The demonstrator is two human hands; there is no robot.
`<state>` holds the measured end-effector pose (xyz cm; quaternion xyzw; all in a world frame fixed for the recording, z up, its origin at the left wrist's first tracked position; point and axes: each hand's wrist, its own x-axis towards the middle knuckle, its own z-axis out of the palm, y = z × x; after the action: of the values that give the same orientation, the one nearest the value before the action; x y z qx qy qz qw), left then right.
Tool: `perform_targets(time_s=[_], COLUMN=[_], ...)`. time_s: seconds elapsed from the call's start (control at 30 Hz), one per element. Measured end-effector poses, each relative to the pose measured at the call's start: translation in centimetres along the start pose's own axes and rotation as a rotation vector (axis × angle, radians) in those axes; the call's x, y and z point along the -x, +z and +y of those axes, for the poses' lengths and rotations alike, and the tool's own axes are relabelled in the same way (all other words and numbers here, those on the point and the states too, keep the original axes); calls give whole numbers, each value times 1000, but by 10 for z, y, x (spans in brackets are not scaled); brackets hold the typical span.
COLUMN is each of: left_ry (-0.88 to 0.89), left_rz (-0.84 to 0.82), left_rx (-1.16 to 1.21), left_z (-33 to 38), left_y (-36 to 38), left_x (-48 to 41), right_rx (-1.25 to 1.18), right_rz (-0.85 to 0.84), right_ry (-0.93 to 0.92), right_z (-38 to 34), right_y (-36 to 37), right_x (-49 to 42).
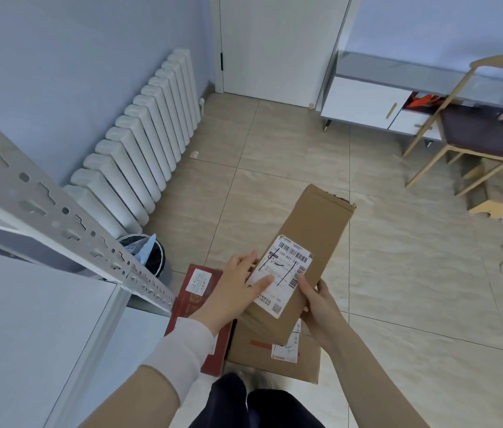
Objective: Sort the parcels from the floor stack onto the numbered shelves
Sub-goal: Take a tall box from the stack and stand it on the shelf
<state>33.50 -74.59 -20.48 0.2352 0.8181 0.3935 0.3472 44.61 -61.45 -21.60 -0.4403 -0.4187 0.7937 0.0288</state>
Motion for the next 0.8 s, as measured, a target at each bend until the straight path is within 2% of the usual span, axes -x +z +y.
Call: perform_targets(time_s=[0.1, 0.33, 0.5, 0.67, 0.8], left_ry=[-23, -98, -154, -252, -282], left_rz=[-11, 30, 221, 441, 539], left_rx=[109, 536, 660, 680, 731], left_z=[-4, 3, 11, 21, 30], left_y=[0, 29, 73, 132, 175], left_x=[0, 31, 57, 81, 114], right_rx=[-7, 14, 71, 229, 294], right_rz=[5, -22, -91, -230, -276], right_ry=[-9, -13, -8, 2, 50], right_z=[3, 8, 12, 10, 18], right_y=[-4, -13, -32, -75, -112], right_x=[4, 23, 41, 50, 67])
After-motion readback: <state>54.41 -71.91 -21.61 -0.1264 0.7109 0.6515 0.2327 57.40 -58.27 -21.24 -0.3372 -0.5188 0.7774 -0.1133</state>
